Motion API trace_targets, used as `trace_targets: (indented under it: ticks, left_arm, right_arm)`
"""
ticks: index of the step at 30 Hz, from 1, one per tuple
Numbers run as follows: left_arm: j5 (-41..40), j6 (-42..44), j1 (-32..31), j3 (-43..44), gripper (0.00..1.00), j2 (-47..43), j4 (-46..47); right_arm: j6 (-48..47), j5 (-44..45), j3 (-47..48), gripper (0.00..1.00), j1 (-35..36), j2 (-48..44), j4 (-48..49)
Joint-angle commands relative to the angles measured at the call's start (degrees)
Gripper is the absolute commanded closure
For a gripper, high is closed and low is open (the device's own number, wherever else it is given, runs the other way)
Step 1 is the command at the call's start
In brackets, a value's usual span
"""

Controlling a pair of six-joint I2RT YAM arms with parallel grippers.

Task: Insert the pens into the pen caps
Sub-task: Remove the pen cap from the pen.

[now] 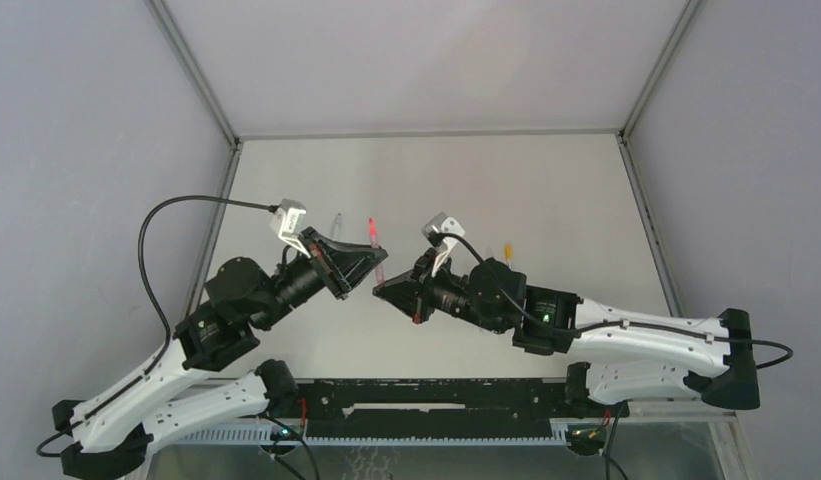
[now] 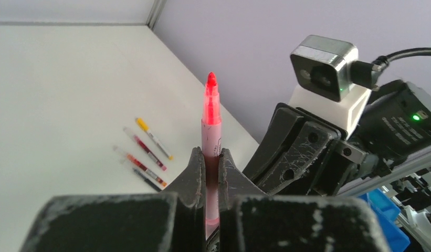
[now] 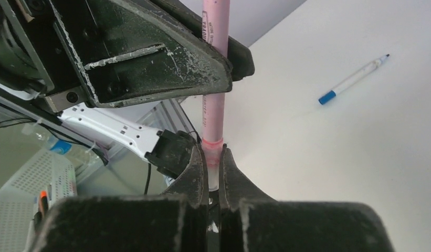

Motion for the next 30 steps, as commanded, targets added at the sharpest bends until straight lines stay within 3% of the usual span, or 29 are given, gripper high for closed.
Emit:
trace_targets:
  ticks: [1,9,16,22,25,28,30]
  left_arm:
    - [-6.12,-0.66,0.27,0.64,1.0,-2.2,2.62]
    - [-10.83,0.63,2.12,1.7,1.0,-5.82,1.39]
    - [-2.36,3.06,2.35,2.73,1.0,-4.52,-0.72]
    - [8.21,3.21,2.35,1.65,1.0,-3.09,-1.1]
    - [9.83,2.97,2.35,1.52,1.0,-3.15,-2.04]
    - [11.17,2.39,2.3,1.68,1.0,-2.18,-3.33]
    - [11.59,1.47,2.35,2.3,1.0,-1.13,-4.6]
  right_arm:
    - [0.09,3.24,0.18,1.0,4.26,2.53,-4.89]
    - [0.98,5.17,-7.96,1.0,9.36,4.67,0.24]
    - [-4.01,16.22,-8.25,1.0,11.25,-2.65,-3.68]
    - [-22.84,21.38,-8.63,1.0,10.77,-11.25,0.19]
    - [-39.02,19.07,-8.58,1.0,10.59,-14.97,3.96]
    - [-60.44,9.38,-8.64,1.0,10.62,-19.21,1.97]
    - [-69.74,9.54,-8.57,1.0,10.15,-21.47,3.19]
